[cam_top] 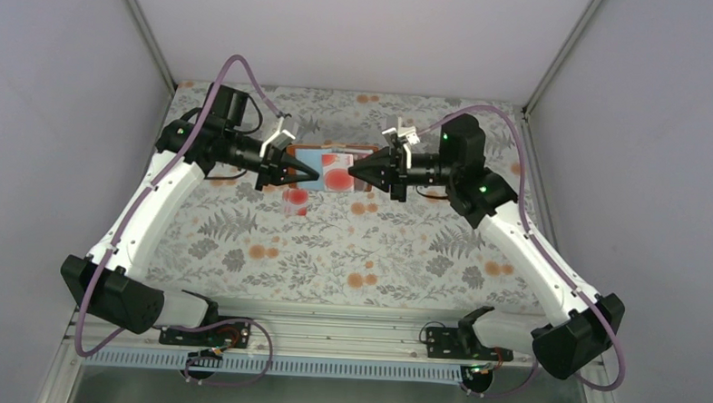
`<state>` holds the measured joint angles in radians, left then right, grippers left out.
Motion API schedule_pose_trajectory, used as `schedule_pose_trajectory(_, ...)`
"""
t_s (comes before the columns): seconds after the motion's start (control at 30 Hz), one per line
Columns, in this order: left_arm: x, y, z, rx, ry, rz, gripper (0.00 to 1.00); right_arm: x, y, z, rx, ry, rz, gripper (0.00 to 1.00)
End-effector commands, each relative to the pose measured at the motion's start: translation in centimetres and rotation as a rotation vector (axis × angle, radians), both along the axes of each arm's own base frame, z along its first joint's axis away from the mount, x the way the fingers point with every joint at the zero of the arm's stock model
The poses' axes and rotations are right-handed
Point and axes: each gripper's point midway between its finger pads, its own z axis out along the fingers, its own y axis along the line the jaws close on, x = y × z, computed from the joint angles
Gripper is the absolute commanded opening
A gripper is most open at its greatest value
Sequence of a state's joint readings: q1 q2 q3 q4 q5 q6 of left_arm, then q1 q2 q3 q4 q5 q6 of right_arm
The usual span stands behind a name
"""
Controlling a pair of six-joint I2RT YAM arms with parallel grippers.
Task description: Take the credit cards out of the card holder
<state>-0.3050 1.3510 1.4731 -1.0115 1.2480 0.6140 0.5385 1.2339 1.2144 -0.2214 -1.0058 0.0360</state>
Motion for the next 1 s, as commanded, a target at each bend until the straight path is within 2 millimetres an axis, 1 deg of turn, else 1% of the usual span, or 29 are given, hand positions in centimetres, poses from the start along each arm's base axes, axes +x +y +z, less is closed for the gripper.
schedule_pose_trajectory(0.0, -0.9, 0.1, 0.8, -0.037, -0.040, -0.032, 0.02, 0.3, -1.3, -0.1, -0.010, -0.020, -0.050, 0.04)
schedule_pose_trajectory(0.17, -0.9, 0.1, 0.8, -0.037, -0.040, -0.034, 0.02, 0.2, -1.5, 0.2, -0.008, -0.033, -0.057, 0.05)
schedule_pose_trajectory(0.33, -1.0, 0.0, 0.9, -0.046, -0.033, -0.041, 0.02, 0.0, -1.1, 0.0, 0.002, -0.010, -0.014, 0.08)
schedule_pose_trajectory(0.43, -1.0, 0.0, 0.9, -0.056, -0.023, -0.048, 0.02, 0.3, -0.9, -0.3, 0.004, 0.013, -0.007, 0.15)
schedule_pose_trajectory(0.5, -1.2, -0.1, 0.8, -0.068, -0.006, -0.059, 0.02, 0.4, -0.7, -0.4, 0.014, 0.018, -0.003, 0.15)
schedule_pose_trajectory(0.63, -1.1, -0.1, 0.5, -0.070, 0.004, -0.060, 0.02, 0.4, -0.3, -1.1, 0.008, 0.036, 0.012, 0.24)
schedule_pose_trajectory(0.67, -1.0, -0.1, 0.6, -0.069, 0.004, -0.059, 0.02, 0.4, -0.2, -1.4, 0.004, 0.041, 0.013, 0.24)
schedule_pose_trajectory(0.73, -1.0, -0.1, 0.7, -0.069, 0.001, -0.059, 0.02, 0.4, 0.0, -1.8, 0.001, 0.052, 0.020, 0.21)
schedule_pose_trajectory(0.8, -0.8, -0.2, 0.7, -0.065, 0.002, -0.054, 0.02, 0.1, 0.3, -1.9, 0.004, 0.062, 0.046, 0.19)
schedule_pose_trajectory(0.97, -0.3, -0.3, 0.4, -0.054, 0.012, -0.042, 0.02, -1.0, 1.1, -2.1, 0.002, 0.069, 0.108, 0.26)
